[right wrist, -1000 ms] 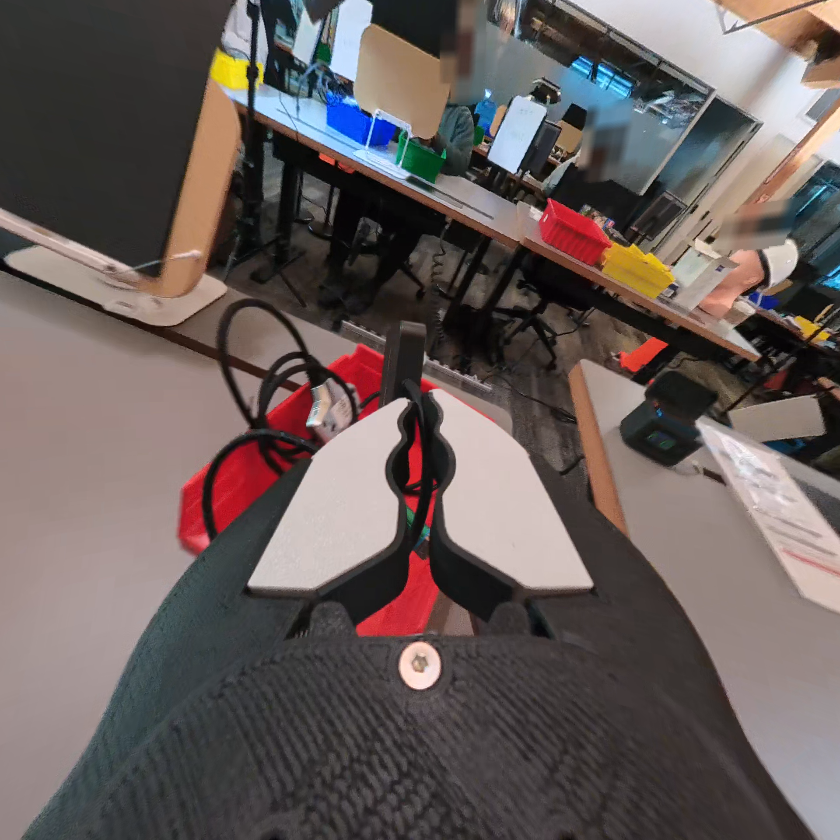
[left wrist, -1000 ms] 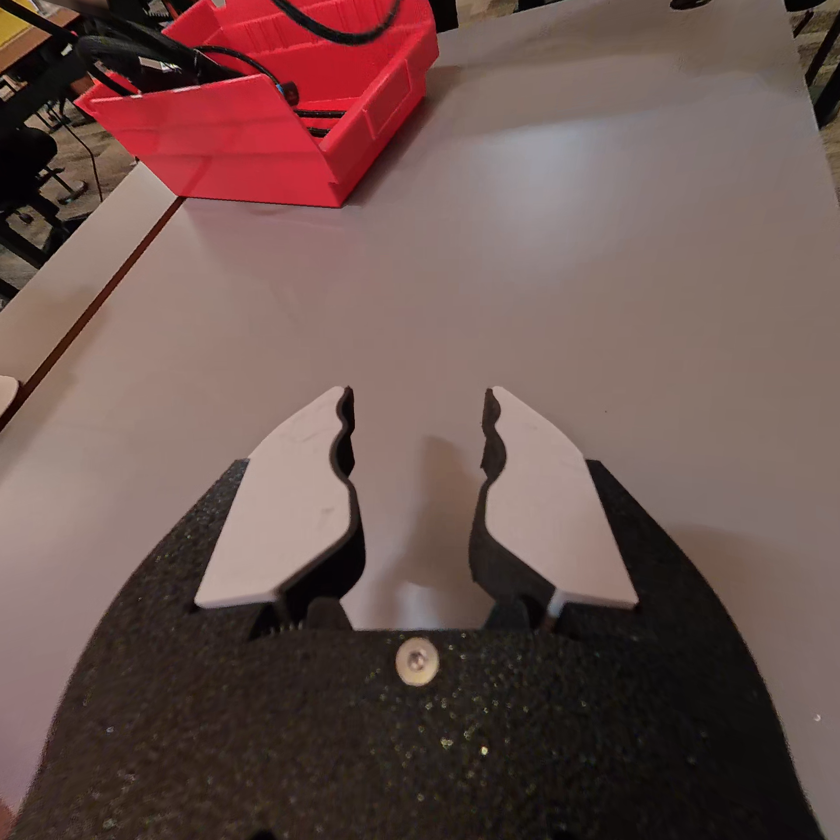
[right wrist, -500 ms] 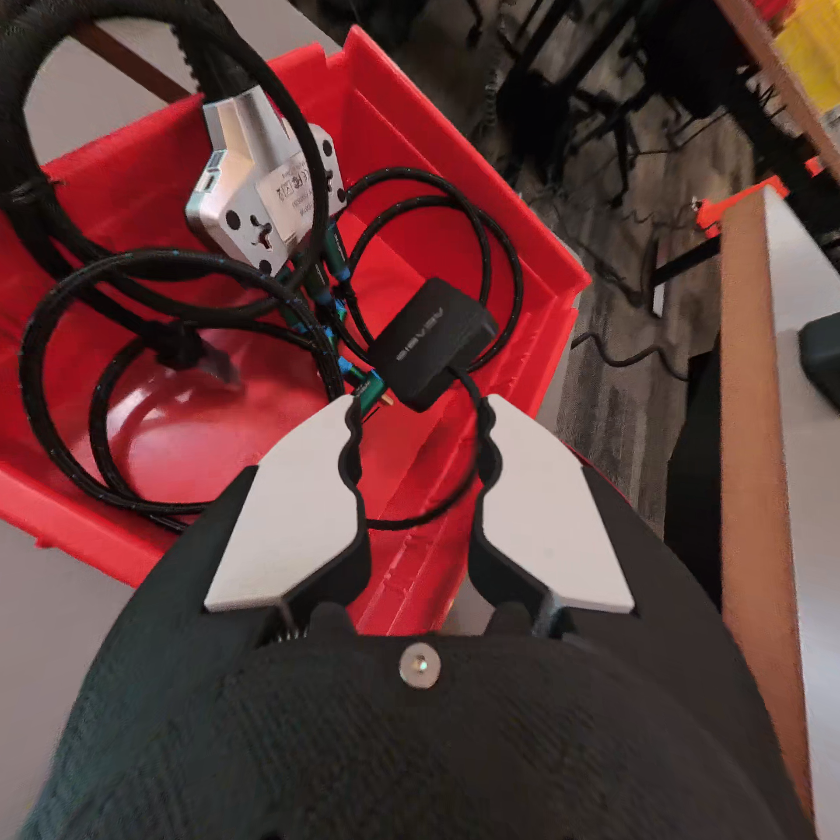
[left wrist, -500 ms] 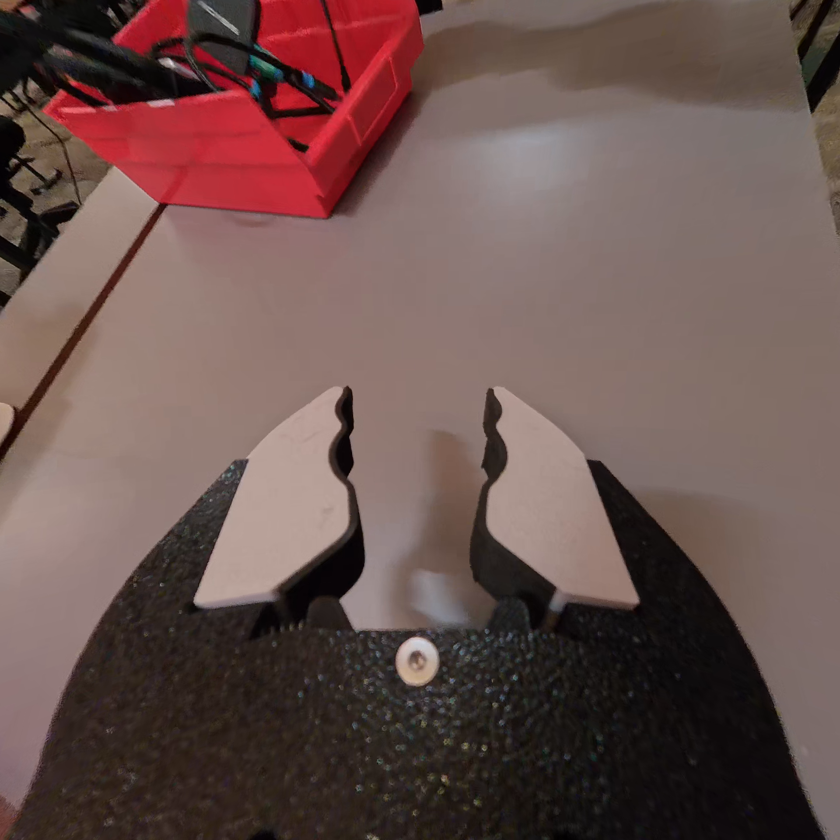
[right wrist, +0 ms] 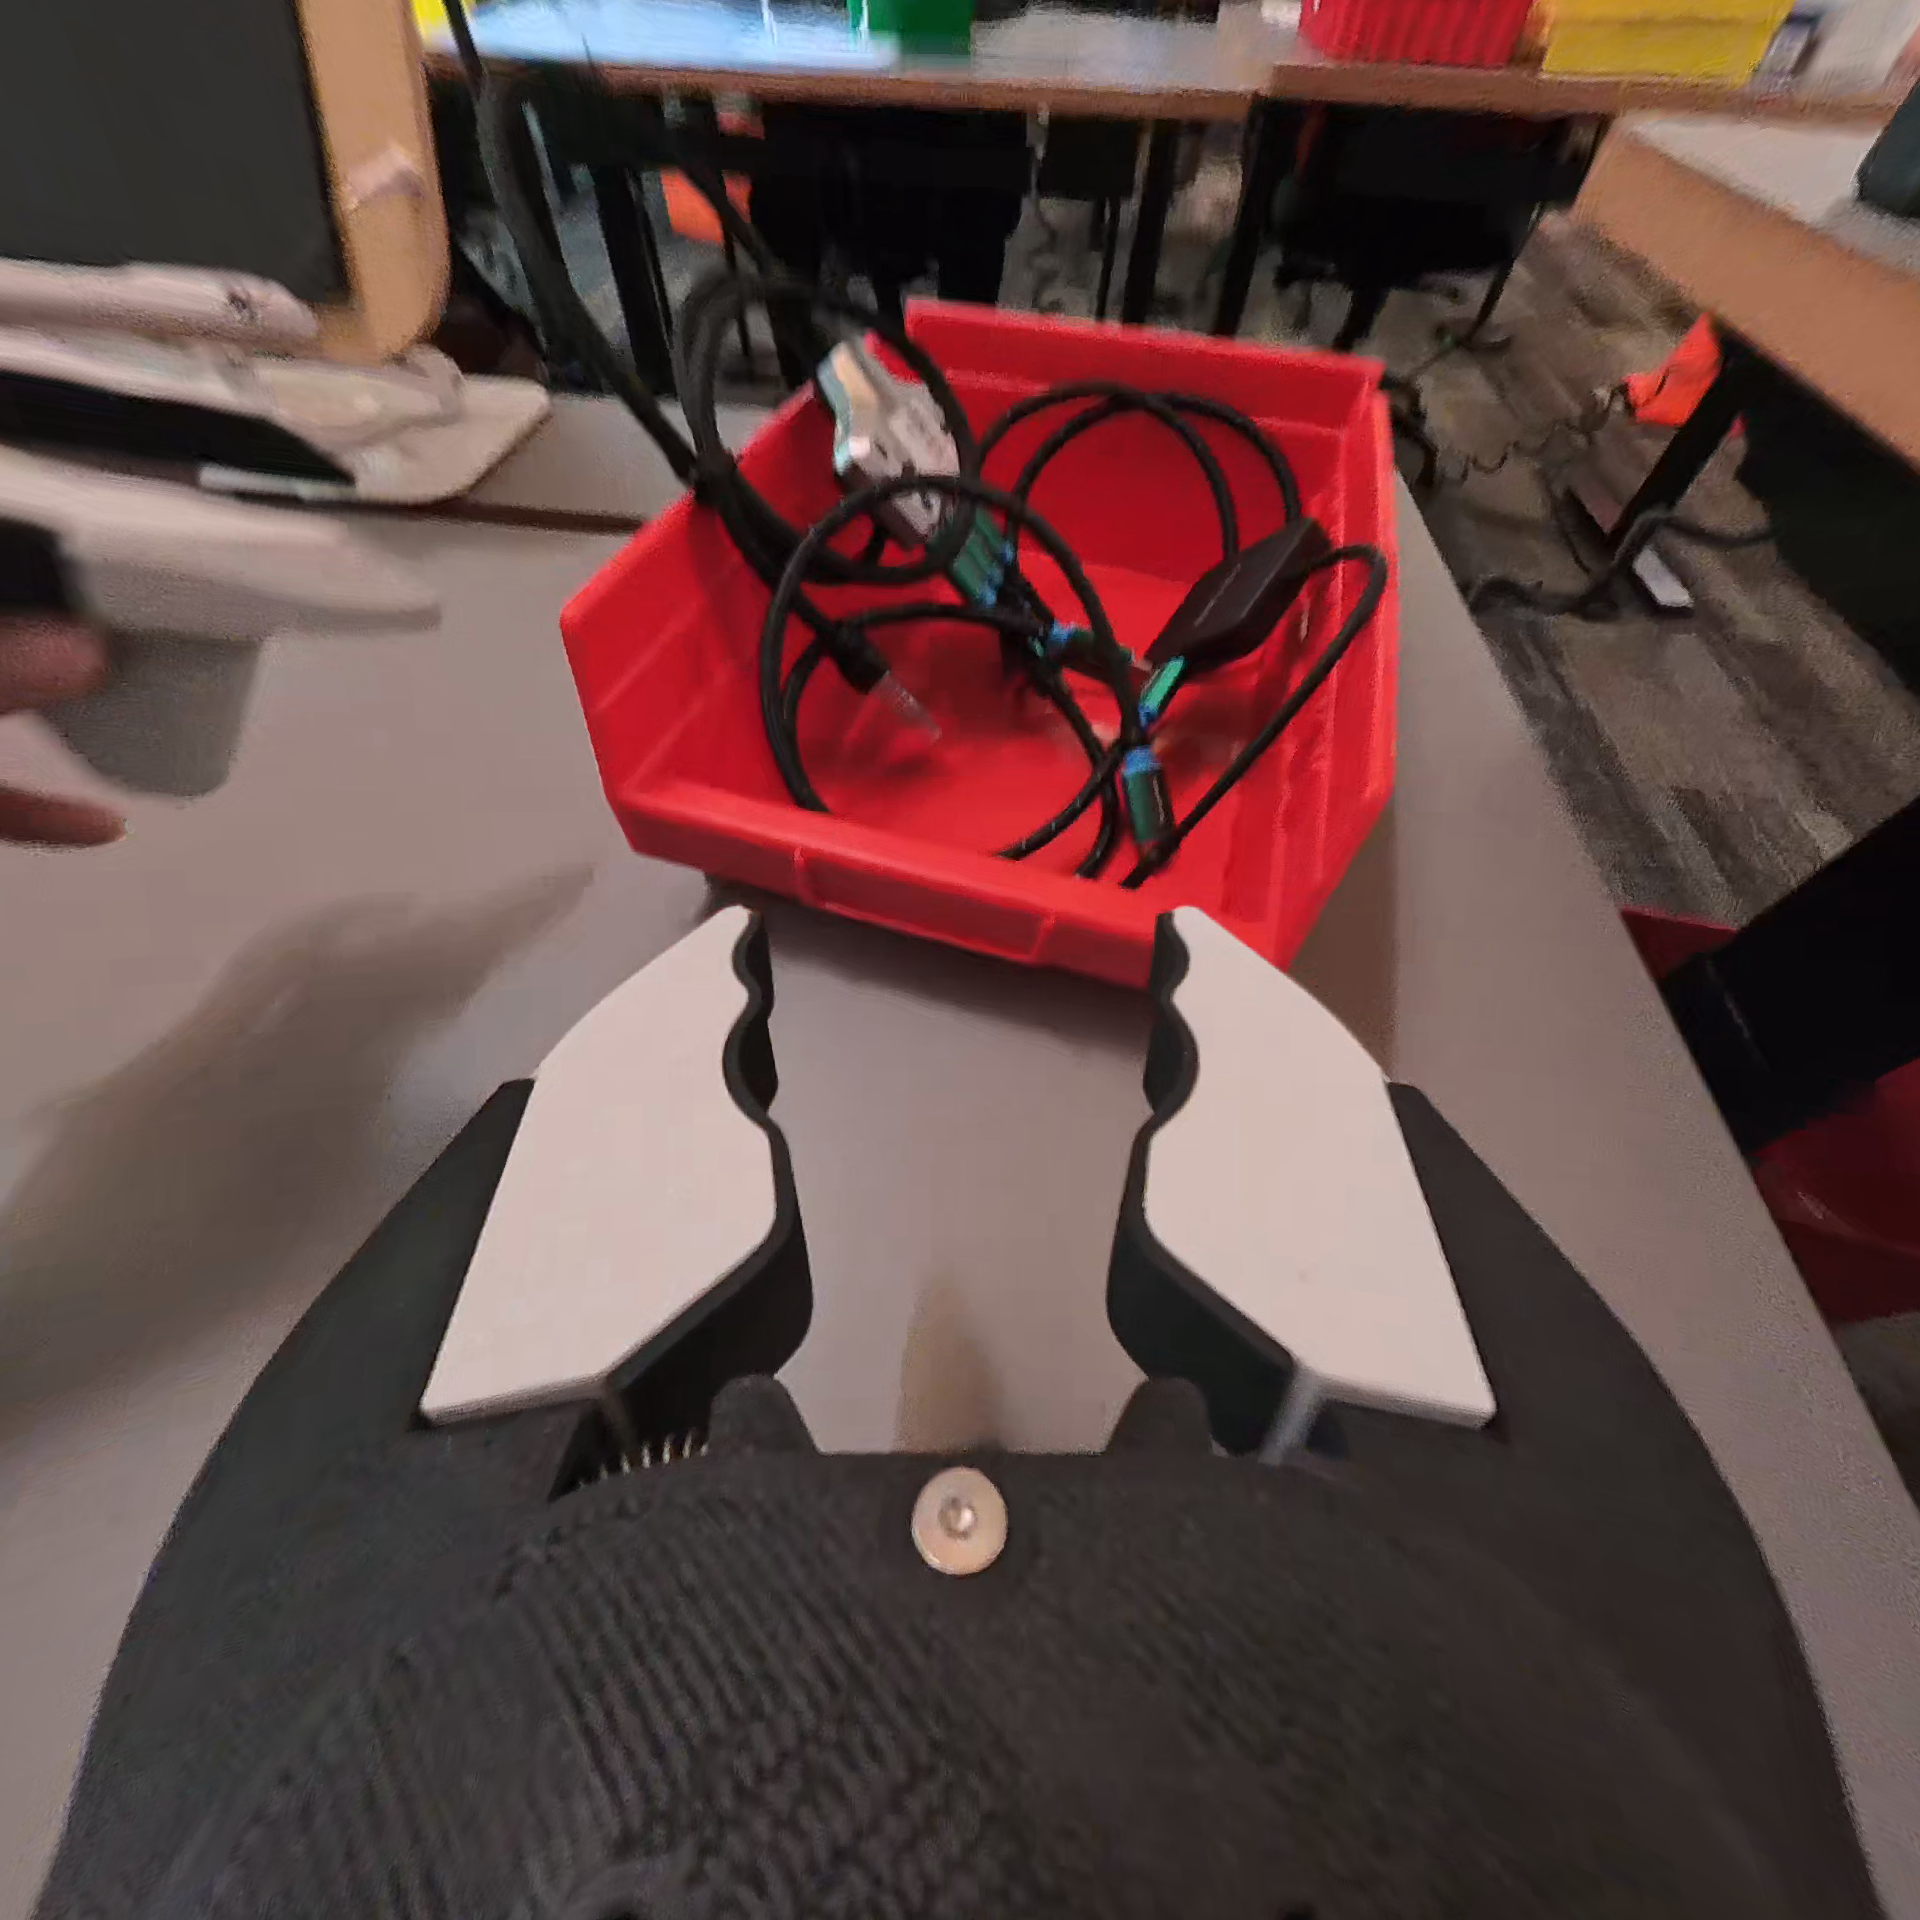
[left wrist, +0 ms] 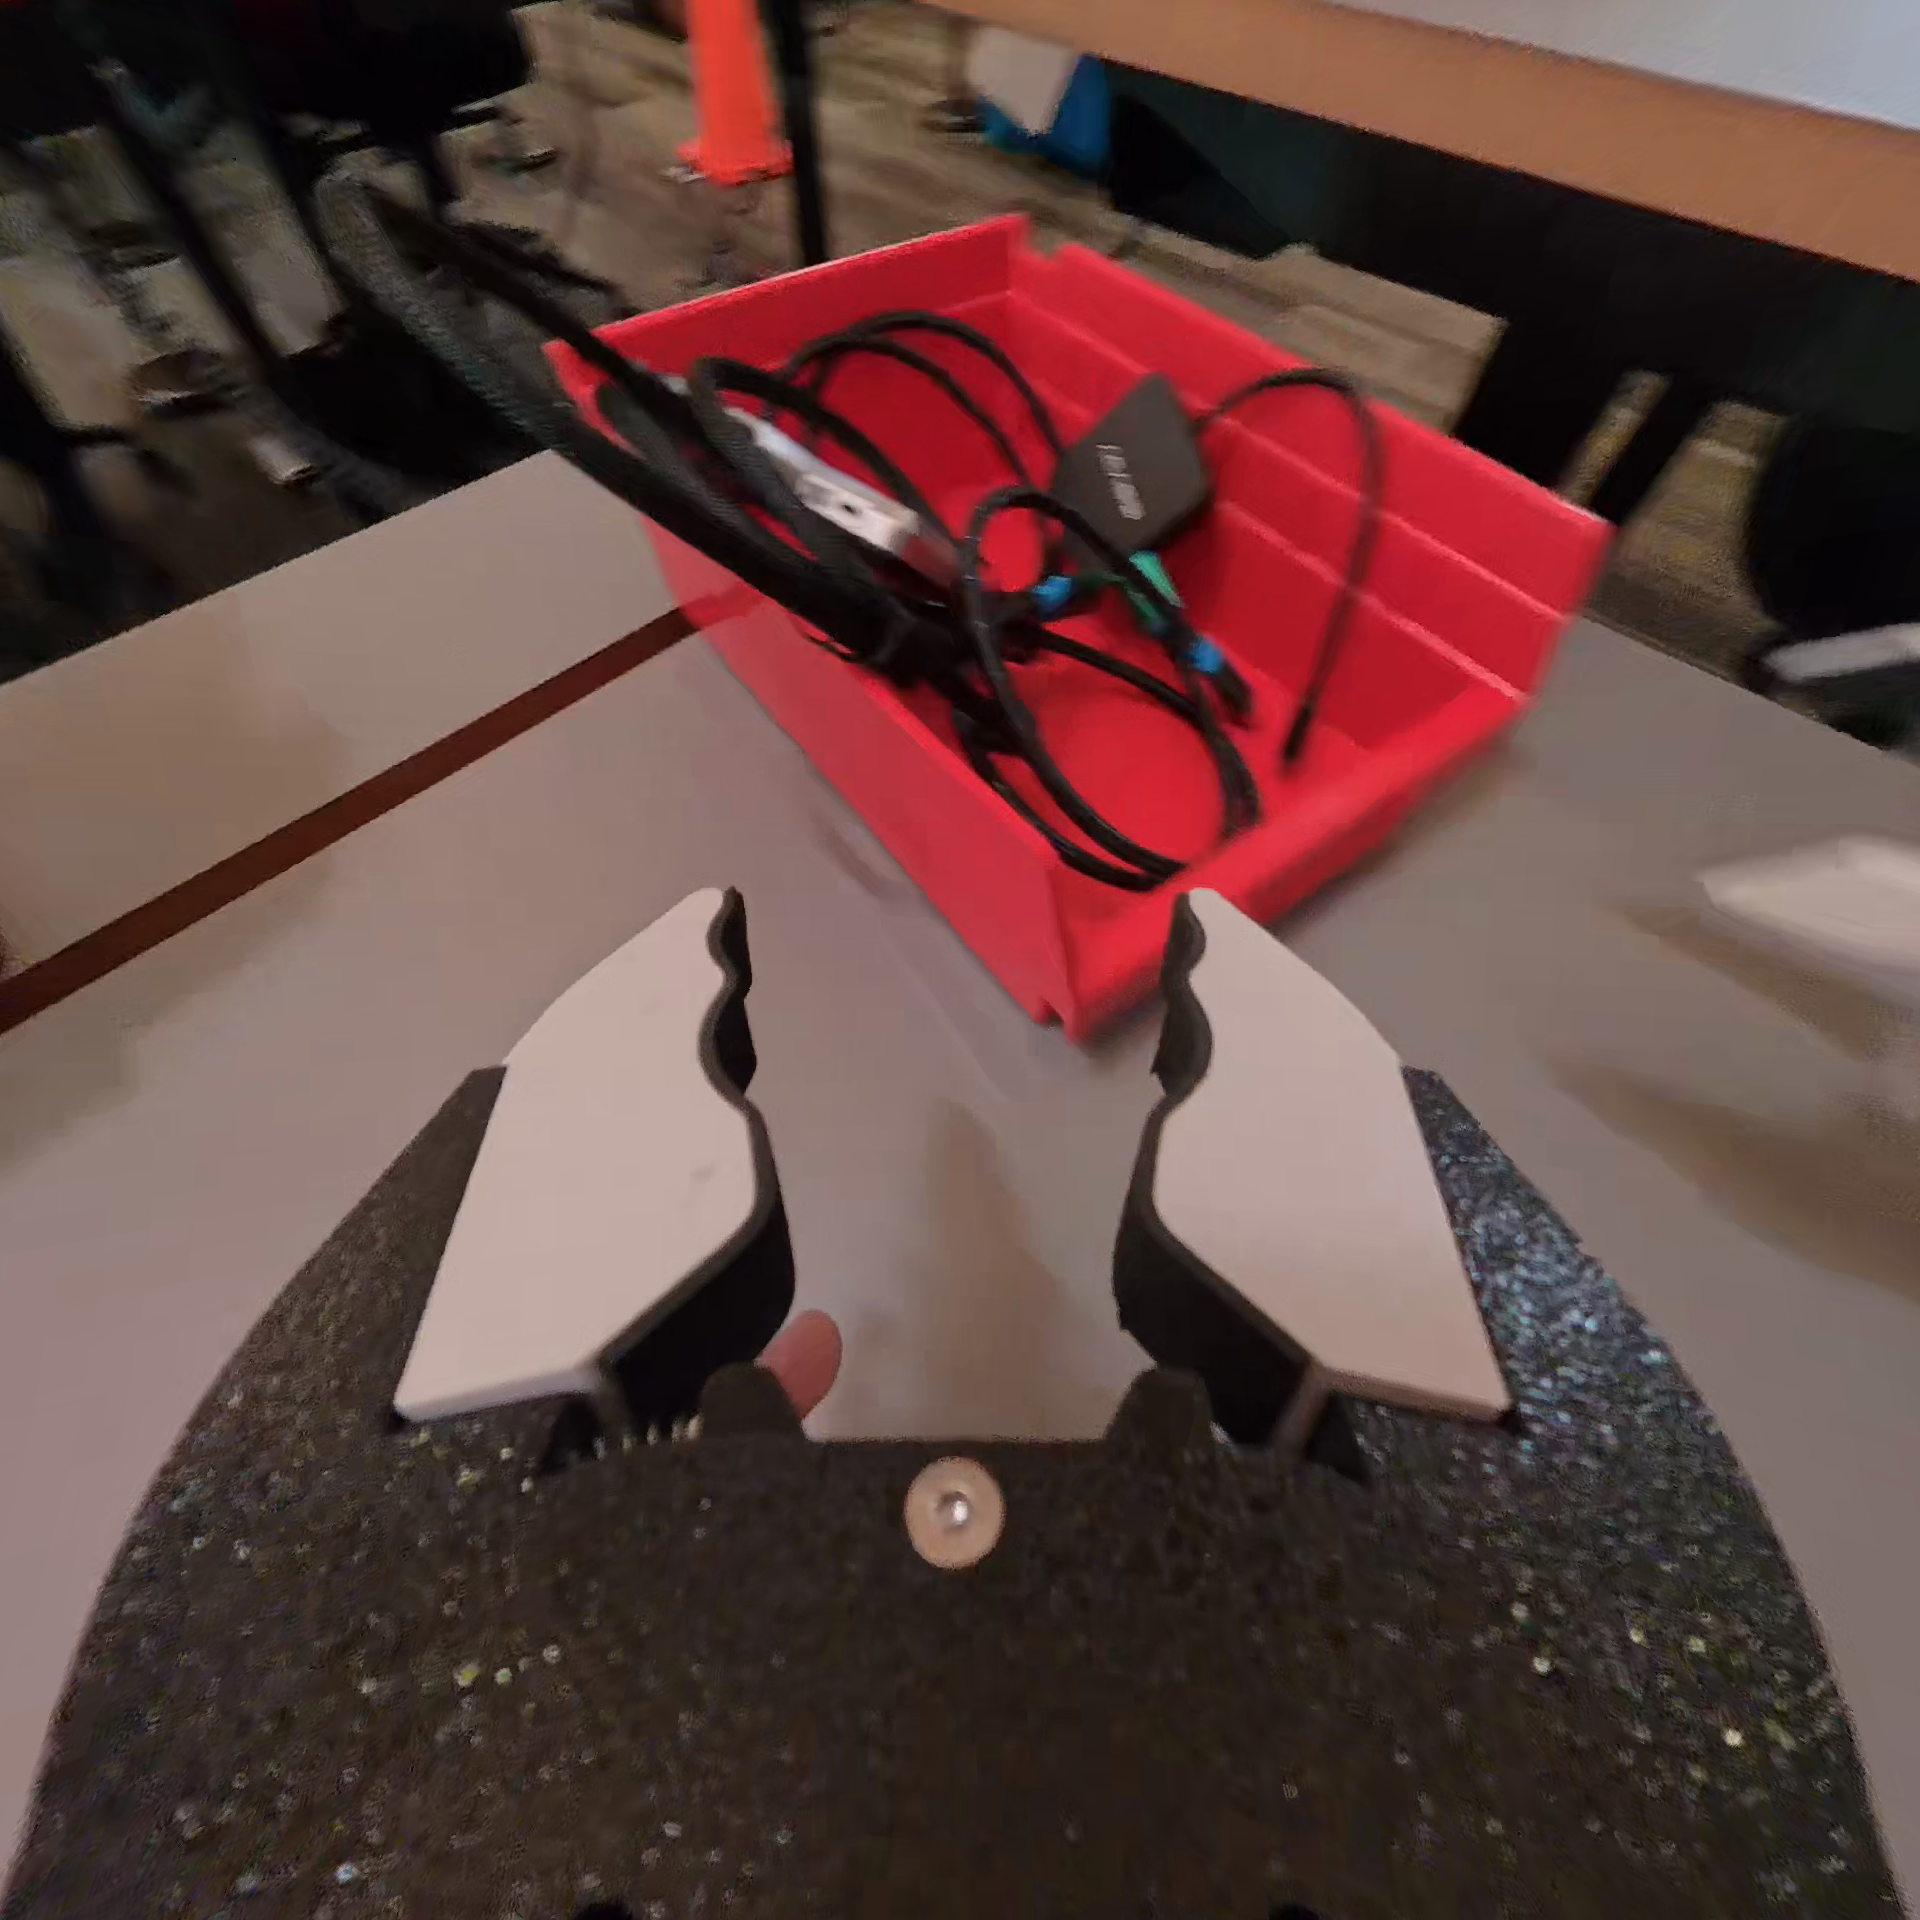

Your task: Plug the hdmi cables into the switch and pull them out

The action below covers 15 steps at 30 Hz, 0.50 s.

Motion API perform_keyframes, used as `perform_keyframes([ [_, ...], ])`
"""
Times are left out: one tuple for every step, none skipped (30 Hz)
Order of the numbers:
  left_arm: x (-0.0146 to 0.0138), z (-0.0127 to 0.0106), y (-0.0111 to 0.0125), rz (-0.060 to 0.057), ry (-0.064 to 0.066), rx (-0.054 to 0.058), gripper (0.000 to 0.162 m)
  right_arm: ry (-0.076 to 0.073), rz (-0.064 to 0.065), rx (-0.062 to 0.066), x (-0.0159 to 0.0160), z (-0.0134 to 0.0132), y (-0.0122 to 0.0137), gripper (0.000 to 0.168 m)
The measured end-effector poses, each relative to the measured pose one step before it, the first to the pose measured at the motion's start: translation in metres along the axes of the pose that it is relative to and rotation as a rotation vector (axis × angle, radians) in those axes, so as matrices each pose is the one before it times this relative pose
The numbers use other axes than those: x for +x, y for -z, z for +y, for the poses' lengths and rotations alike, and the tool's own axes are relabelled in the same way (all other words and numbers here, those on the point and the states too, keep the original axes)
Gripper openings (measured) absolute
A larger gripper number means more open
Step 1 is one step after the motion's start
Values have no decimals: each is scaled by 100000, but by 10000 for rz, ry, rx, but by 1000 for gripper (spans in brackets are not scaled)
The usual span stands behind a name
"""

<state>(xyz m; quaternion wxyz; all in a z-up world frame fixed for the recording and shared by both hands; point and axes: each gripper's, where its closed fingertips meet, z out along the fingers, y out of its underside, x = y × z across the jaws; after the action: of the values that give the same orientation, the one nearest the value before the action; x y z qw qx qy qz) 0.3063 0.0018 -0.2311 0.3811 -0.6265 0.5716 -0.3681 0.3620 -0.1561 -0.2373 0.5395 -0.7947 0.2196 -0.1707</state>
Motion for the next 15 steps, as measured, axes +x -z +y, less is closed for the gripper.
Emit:
perform_keyframes([
  [-479,-150,-1285,-441,229,-130,75,44,179,-593,-33,620,-75,73],
  [-74,-137,-1142,-227,160,-157,75,136,187,-459,-87,335,32,79],
  [128,-176,-1046,-98,115,-169,75,253,153,-21,-212,-133,19,81],
  [115,-152,-1022,-92,83,-221,75,328,31,229,-386,-457,-35,80],
  [-10,-77,-990,-143,53,-272,75,294,-144,130,-516,-409,-129,79],
  [-118,2,-970,-203,-6,-305,73,133,-161,-51,-431,-182,-189,79],
  [-196,84,-967,-253,-91,-332,64,42,-116,-105,-282,-38,-156,79],
  [-296,167,-964,-310,-163,-339,54,38,-95,-55,-208,-4,-96,79],
  [-28,218,-955,-110,-108,-308,54,70,-61,30,-128,-68,-46,79],
  [-2,177,-971,-22,82,-196,46,68,-30,43,-57,-76,-2,79],
  [-150,269,-1007,-25,239,-121,33,61,-26,11,-19,-36,49,79],
  [-217,49,-776,41,309,83,23,56,-5,-39,41,65,121,79],
  [-461,-358,-331,-24,98,268,21,49,67,-31,176,40,161,79],
  [-246,-112,-128,61,-94,-9,19,-10,126,16,288,-139,222,79],
  [-250,79,111,-4,-184,-78,18,-62,77,60,217,-304,348,79],
])
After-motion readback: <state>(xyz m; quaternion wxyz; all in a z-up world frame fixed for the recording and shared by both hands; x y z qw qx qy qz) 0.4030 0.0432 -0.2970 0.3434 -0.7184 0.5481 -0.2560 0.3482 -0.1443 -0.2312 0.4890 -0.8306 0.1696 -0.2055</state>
